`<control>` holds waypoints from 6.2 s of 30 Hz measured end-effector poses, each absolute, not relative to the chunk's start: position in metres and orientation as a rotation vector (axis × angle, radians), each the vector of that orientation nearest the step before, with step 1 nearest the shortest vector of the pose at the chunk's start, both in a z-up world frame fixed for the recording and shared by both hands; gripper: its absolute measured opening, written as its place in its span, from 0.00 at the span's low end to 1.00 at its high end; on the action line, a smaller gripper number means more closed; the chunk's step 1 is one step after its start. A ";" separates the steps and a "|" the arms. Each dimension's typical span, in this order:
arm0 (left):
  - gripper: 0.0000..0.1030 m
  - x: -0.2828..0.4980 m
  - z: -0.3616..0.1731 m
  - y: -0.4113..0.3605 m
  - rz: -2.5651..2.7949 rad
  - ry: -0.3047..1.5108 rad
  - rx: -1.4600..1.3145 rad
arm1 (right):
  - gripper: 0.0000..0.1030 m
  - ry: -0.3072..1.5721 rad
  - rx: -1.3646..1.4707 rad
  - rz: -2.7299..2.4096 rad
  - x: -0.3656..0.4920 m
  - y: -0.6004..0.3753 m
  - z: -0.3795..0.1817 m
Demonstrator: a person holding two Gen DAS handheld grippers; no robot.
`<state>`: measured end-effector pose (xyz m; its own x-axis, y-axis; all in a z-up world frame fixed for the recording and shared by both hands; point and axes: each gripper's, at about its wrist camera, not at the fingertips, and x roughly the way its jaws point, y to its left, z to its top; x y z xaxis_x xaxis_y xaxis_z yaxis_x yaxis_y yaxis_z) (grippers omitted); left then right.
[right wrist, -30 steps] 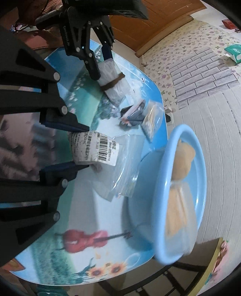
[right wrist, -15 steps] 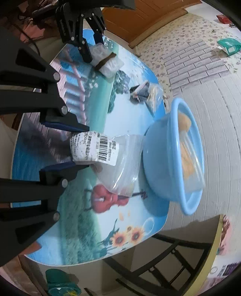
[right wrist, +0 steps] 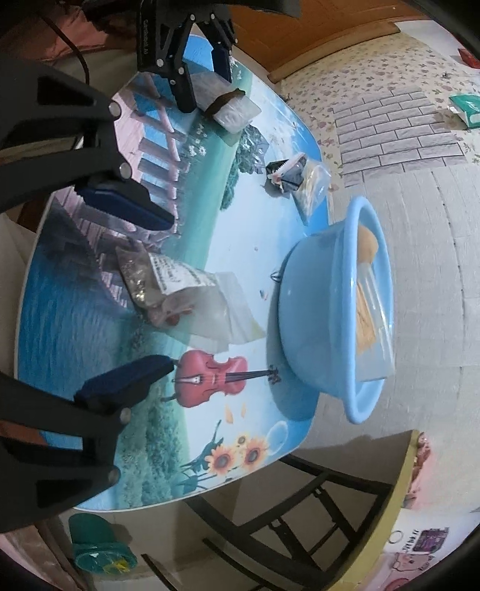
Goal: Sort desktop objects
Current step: 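Lift the floss pick box and labelled bag off the table, then carry the floss pick box and labelled bag over the basin, then open both grippers to drop the floss box and bag into the basin, then move both grippers back toward the remaining items on the table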
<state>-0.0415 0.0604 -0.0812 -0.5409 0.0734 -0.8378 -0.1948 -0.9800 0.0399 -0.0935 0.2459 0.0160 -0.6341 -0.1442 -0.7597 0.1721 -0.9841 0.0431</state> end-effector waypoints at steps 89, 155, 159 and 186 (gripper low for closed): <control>0.53 -0.035 -0.068 0.055 2.661 0.120 -1.269 | 0.27 -0.030 1.228 -2.714 -0.098 0.250 0.011; 0.93 -0.205 0.026 0.112 2.683 0.186 -1.144 | 0.45 -0.190 0.898 -2.772 -0.232 0.245 0.115; 0.93 -0.188 0.033 0.094 2.712 0.149 -1.105 | 0.46 -0.165 0.877 -2.767 -0.218 0.236 0.125; 1.00 -0.086 0.002 -0.005 2.809 0.060 -1.159 | 0.56 -0.190 1.030 -2.728 -0.120 0.194 0.100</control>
<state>-0.0864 -0.0055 0.0020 -0.7046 0.0790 -0.7052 -0.1090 -0.9940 -0.0025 -0.1204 0.1944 0.0999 -0.7305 -0.2490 -0.6359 0.1584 -0.9675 0.1970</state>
